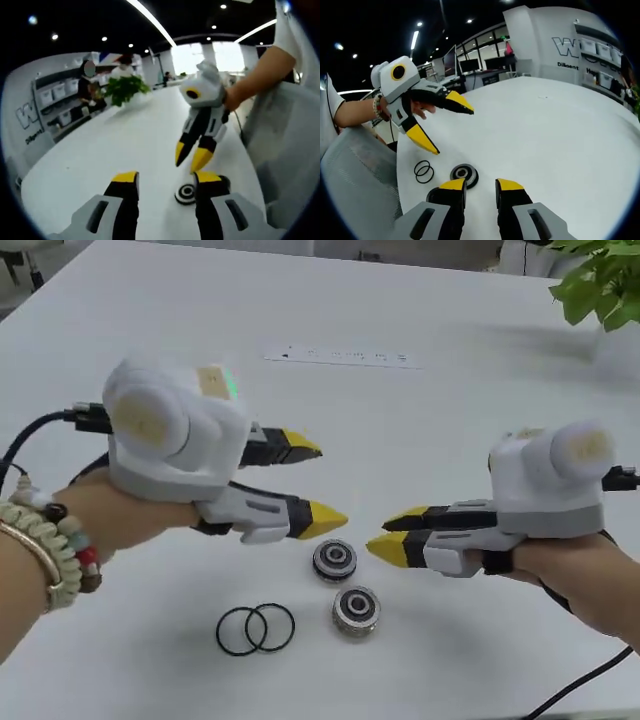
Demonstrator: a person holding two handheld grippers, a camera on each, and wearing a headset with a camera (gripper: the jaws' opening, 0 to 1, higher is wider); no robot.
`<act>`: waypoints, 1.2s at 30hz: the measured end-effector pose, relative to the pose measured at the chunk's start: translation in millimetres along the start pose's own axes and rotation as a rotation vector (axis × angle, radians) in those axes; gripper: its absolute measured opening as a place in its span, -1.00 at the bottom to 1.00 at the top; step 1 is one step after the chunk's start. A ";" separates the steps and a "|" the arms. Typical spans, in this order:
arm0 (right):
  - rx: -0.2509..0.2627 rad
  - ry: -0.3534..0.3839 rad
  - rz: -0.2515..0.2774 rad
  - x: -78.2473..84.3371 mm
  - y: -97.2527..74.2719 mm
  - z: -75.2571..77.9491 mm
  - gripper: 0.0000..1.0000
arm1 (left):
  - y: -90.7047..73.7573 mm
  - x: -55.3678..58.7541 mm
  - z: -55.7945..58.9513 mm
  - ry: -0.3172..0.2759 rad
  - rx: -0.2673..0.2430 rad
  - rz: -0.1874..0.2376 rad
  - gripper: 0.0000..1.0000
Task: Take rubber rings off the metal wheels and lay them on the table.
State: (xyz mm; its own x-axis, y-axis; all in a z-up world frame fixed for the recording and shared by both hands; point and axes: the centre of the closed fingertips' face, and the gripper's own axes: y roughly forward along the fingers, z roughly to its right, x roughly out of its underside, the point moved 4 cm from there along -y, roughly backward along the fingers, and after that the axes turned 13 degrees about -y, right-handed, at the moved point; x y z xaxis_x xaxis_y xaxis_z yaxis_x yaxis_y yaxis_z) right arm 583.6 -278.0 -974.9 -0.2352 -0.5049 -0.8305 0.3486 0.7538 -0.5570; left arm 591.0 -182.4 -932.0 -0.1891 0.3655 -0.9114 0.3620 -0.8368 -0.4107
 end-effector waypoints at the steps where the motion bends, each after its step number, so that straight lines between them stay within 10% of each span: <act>1: 0.001 -0.007 -0.004 0.4 1.0 -0.3 -0.58 | 1.4 3.1 1.4 -0.001 0.004 -0.010 -0.13; 11: -0.007 -0.091 -0.082 11.1 12.8 -6.3 -0.54 | 12.7 32.6 7.8 -0.035 0.003 -0.100 -0.41; 36: -0.083 -0.157 -0.080 10.4 17.7 -21.4 -0.43 | 25.0 45.8 16.0 -0.117 0.019 -0.138 -0.71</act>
State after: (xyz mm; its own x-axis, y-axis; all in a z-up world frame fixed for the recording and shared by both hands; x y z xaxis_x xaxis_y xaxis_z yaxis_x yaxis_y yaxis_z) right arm 568.0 -260.9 -993.4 -0.1123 -0.6192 -0.7772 0.2574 0.7373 -0.6246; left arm 576.8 -193.1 -983.6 -0.3407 0.4285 -0.8368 0.3082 -0.7900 -0.5300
